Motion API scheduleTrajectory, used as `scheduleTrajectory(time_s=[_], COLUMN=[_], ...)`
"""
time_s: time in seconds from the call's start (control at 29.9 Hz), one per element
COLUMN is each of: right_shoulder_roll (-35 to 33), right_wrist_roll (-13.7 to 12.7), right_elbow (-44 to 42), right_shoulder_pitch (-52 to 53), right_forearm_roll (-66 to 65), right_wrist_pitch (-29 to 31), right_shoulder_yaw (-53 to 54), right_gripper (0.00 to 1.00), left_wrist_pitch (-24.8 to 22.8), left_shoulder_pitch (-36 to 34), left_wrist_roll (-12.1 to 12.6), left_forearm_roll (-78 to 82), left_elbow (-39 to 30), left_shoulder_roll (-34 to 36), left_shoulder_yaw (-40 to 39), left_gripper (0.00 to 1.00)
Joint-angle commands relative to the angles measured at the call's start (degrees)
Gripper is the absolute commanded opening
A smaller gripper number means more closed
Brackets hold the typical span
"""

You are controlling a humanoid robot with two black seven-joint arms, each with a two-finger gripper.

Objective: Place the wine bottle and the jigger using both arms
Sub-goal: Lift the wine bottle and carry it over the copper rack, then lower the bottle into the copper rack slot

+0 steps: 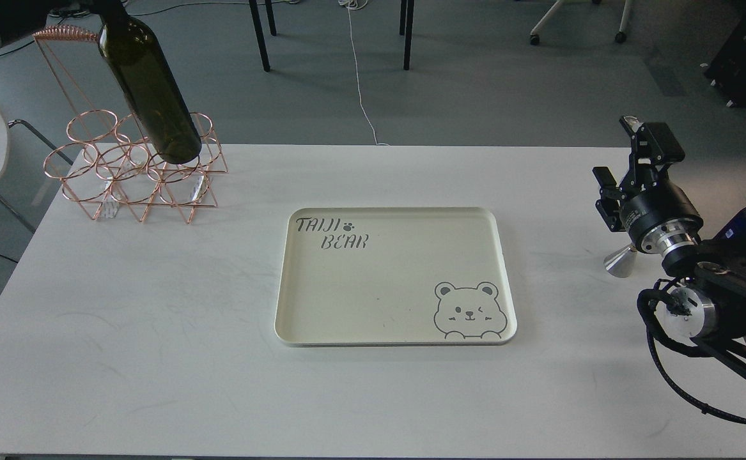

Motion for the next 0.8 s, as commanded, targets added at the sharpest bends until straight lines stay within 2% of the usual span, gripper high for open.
scheduleTrajectory(time_s=[0.0,0.77], right_shoulder_roll=[0.0,0.0], right_wrist_roll=[0.0,0.0], right_elbow=[0.0,0.0], right_shoulder_pitch=[0.0,0.0], right_forearm_roll=[0.0,0.0], right_wrist_pitch=[0.0,-0.1], right_shoulder_yaw=[0.0,0.1], right_gripper=[0.96,0.96], left_wrist_pitch=[0.1,1.4], left_shoulder_pitch=[0.2,0.2], left_wrist_roll=[0.0,0.0], left_forearm_roll=[0.0,-0.1], left_elbow=[0.2,1.0], left_shoulder_roll=[-0.1,-0.2], left_shoulder_yaw=[0.1,1.4], left_gripper=[0.05,0.06])
